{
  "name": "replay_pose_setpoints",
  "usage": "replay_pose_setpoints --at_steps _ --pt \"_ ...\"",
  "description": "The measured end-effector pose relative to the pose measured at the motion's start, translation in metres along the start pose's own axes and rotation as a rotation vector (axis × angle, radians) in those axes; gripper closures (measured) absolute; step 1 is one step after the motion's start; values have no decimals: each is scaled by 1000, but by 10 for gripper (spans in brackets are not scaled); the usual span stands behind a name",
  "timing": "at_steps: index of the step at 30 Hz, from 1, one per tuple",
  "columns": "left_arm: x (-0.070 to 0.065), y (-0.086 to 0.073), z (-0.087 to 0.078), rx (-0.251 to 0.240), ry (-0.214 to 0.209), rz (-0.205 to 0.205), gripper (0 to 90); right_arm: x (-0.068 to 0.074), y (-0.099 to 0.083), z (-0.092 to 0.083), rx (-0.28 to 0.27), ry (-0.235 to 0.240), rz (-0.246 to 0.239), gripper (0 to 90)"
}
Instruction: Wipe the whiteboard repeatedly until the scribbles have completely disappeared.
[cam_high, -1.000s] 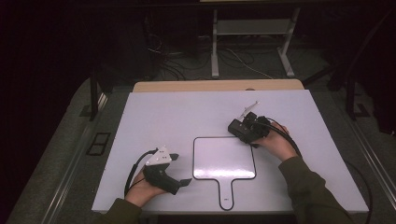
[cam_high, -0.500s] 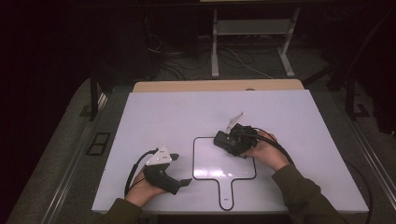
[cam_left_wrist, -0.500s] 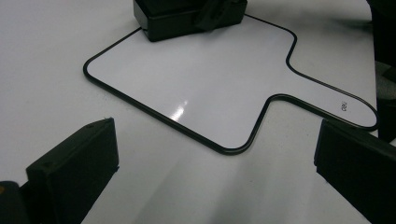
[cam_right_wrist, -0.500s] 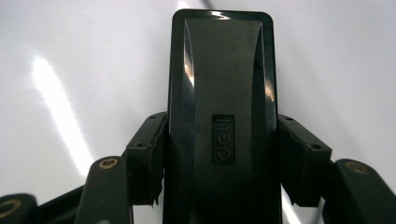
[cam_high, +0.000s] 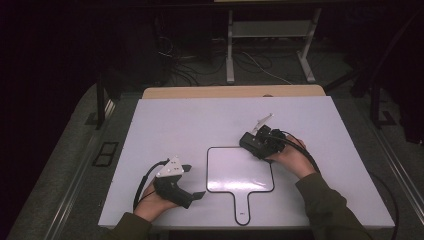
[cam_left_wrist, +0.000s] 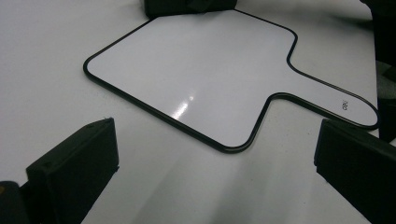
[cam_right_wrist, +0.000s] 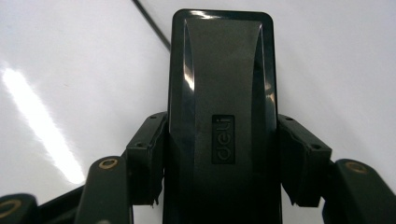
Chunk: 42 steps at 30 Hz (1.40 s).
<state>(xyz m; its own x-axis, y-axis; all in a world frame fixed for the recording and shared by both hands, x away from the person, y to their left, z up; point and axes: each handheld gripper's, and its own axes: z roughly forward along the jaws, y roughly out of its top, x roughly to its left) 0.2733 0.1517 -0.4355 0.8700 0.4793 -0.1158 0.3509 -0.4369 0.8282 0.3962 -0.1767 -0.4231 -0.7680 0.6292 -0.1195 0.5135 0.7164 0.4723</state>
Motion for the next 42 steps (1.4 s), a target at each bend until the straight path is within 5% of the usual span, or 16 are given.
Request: replay_pose_setpoints --at_steps 8,24,32,42 --pt "1 0 -2 9 1 15 0 -4 -4 -2 -17 24 35 387" --pt "2 -1 -2 9 1 12 0 -24 -15 -31 -142 99 136 389" --pt "5 -1 -1 5 -2 3 0 -35 -4 -37 -177 106 156 388" --pt "5 -1 -1 1 -4 4 0 -43 33 -21 -154 100 151 388"
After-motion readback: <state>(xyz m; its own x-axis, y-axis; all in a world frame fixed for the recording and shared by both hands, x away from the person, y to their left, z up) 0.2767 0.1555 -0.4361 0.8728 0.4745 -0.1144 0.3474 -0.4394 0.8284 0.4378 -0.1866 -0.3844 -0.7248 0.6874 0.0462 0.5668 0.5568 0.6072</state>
